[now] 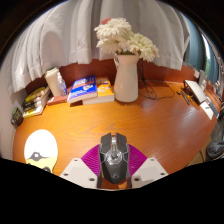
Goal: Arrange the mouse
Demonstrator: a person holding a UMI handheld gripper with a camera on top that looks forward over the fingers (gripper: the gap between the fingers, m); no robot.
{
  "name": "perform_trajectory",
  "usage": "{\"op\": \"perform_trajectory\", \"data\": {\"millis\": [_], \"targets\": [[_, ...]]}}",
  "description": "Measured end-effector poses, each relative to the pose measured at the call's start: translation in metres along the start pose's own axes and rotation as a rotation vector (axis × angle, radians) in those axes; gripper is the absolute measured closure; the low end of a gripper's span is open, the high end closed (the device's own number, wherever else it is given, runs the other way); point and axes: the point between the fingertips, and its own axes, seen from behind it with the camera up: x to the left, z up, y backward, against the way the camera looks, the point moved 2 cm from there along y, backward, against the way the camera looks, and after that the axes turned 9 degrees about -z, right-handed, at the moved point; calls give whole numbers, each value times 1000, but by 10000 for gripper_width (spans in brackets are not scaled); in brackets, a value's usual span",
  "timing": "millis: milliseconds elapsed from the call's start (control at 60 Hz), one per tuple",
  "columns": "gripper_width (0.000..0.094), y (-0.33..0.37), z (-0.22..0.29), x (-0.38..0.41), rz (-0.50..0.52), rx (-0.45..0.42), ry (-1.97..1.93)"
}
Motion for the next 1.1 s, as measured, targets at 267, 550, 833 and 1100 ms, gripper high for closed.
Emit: {"op": "perform_trajectory", "data": {"millis": [267,550,833,1100], "targets": [[596,110,161,68,34,-278,-65],[593,140,156,226,170,-302,31],[598,39,6,297,163,-21,127],[555,22,-53,310,182,79,167]]}}
